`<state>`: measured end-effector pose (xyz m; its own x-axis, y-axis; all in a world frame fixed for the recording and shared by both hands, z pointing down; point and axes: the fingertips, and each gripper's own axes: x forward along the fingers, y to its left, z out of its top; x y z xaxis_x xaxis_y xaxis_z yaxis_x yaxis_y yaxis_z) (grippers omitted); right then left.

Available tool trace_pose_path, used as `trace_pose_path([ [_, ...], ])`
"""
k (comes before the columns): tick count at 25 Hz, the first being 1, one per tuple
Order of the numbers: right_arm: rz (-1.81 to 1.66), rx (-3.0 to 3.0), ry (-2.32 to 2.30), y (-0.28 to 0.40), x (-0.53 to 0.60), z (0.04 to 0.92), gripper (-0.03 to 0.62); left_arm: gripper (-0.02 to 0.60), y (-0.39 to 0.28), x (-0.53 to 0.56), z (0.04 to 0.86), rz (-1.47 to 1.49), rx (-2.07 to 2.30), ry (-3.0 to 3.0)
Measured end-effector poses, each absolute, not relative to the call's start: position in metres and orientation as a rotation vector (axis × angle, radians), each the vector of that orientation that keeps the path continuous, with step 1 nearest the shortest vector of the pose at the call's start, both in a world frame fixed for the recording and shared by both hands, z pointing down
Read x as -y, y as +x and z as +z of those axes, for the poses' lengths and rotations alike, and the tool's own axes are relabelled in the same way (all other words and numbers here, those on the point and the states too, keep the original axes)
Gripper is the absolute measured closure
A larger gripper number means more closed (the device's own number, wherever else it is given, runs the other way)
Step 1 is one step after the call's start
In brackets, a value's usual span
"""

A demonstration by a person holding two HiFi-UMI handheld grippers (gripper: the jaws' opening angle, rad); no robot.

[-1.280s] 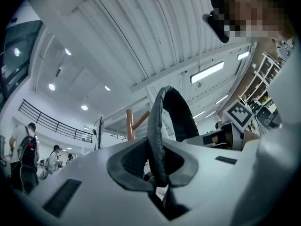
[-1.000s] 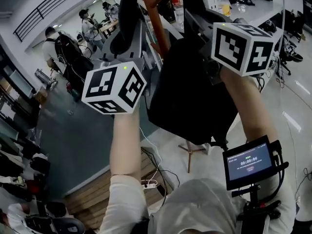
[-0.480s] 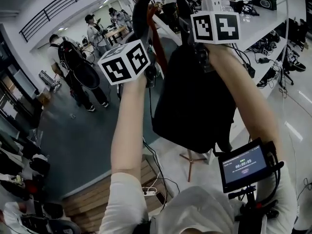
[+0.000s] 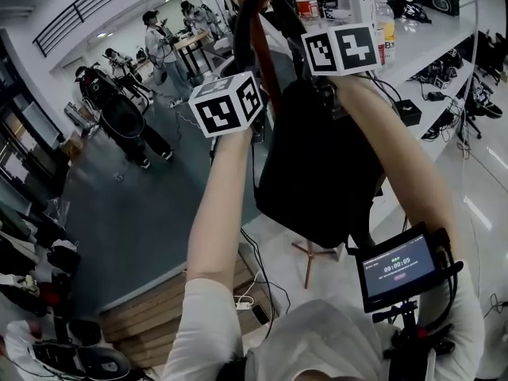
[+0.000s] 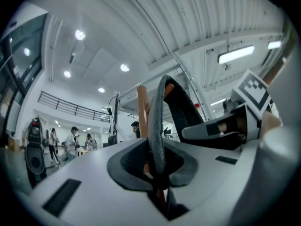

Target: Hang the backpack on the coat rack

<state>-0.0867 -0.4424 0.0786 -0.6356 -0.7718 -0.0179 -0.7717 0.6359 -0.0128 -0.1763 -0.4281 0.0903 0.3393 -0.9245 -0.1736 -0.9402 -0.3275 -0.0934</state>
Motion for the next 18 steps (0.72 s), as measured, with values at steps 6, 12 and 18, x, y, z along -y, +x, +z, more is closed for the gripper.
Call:
trace_pose_path([
  [6, 0.267, -2.853, -1.318, -0.110, 0.423, 0.087, 0.554, 0.541, -0.174, 0.420, 0.095, 0.096, -1.692, -2.266],
  [12, 0.330, -2.713, -1.353, -0.085, 0.403, 0.056, 0.554, 0.541, -0.188, 0.394, 0.058, 0.136, -1.708, -2.110],
  [18, 0.068, -2.935, -1.267, -0.103, 0.443, 0.058, 0.554, 0.541, -0.200, 0.446, 0.066, 0.077, -1.784, -2.410],
])
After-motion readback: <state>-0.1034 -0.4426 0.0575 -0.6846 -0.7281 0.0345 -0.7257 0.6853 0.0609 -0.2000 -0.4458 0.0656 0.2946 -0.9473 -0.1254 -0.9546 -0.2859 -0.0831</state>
